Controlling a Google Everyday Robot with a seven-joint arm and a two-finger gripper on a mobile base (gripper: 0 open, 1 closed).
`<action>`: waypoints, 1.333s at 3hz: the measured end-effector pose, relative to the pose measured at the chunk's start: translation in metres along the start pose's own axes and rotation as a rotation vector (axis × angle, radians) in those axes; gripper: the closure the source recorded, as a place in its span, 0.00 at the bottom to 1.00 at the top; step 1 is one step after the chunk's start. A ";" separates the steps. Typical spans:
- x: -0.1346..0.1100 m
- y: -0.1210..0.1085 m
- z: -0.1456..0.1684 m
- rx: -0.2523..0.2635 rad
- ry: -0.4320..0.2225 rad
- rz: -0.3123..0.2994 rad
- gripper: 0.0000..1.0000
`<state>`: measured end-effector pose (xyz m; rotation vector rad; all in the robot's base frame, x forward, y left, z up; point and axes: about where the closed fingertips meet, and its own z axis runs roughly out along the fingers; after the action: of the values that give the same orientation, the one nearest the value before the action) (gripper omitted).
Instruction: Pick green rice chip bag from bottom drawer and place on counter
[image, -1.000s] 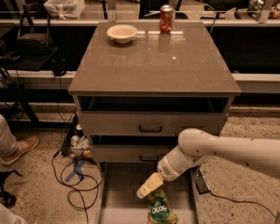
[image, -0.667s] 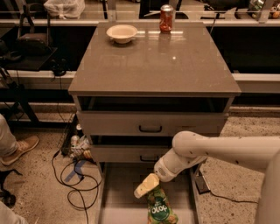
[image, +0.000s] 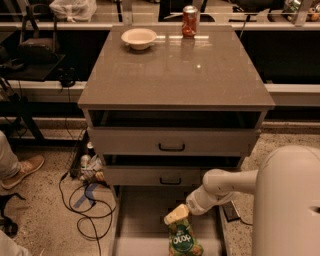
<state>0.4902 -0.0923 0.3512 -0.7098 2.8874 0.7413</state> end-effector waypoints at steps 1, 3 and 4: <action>0.019 -0.041 0.051 -0.024 -0.007 0.103 0.00; 0.023 -0.070 0.127 -0.016 0.071 0.178 0.00; 0.022 -0.077 0.154 0.007 0.113 0.202 0.00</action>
Offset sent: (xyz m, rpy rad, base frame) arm 0.0137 0.0017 -0.1712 -0.0275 0.1652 -0.1285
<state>0.4992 -0.0884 0.1779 -0.4785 3.0965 0.7338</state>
